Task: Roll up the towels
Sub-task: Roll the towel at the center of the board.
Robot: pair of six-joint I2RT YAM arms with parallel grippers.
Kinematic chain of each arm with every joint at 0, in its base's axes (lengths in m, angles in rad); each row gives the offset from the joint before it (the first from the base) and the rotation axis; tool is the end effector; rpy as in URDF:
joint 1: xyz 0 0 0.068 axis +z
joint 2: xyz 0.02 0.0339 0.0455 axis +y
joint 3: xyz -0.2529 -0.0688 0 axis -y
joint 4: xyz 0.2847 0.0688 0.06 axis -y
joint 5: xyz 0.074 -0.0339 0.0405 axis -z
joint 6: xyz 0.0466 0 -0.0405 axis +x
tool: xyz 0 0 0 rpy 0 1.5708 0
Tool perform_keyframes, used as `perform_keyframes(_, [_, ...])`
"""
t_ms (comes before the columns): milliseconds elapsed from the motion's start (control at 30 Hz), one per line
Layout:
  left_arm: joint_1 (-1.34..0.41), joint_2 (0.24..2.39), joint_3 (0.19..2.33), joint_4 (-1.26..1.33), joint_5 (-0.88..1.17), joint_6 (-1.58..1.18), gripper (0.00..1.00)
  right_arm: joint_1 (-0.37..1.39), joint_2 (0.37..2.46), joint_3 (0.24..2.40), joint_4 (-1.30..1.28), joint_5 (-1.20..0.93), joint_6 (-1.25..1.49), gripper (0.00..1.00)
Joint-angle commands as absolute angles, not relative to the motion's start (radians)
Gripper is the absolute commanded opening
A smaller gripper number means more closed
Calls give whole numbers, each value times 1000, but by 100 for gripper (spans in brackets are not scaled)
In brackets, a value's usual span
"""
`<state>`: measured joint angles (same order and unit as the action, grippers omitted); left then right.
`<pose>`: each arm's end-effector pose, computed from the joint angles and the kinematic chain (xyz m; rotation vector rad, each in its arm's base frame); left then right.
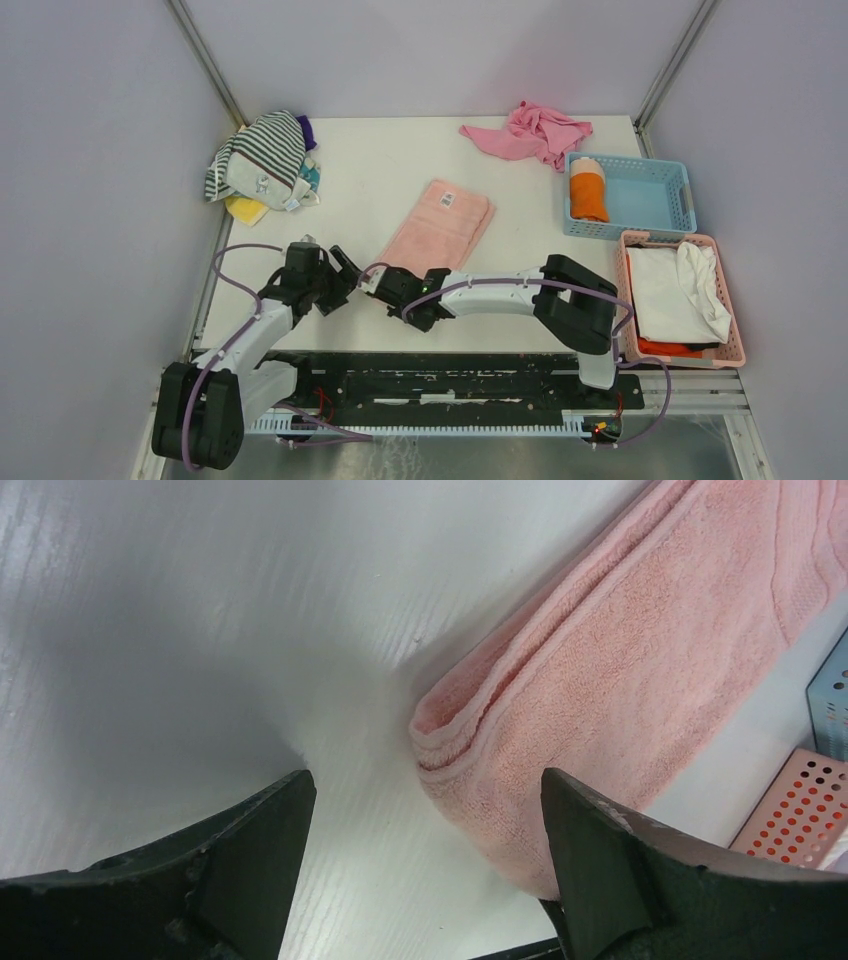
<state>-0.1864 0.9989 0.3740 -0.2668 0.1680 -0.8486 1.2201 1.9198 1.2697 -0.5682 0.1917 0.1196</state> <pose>0.2191 -0.0493 0.1149 -0.7600 2.4449 -0.6345 0.1495 0.3827 0.1142 -1.3960 2.3655 0.0967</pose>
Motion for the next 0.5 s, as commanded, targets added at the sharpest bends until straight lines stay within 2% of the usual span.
perform_keyframes(0, [-185, 1007, 354, -228, 215, -878, 91, 1218, 1941, 1246, -574, 162, 161, 16])
perform_keyframes(133, [-194, 987, 328, -215, 235, -939, 91, 1200, 1867, 1187, -493, 73, 204, 5])
perform_keyframes(333, [-259, 951, 337, -239, 140, -1006, 88, 1181, 1784, 1113, -380, 27, 234, 1])
perform_keyframes(467, [-262, 986, 339, -233, 91, -1020, 80, 1166, 1778, 1087, -345, 18, 254, 0])
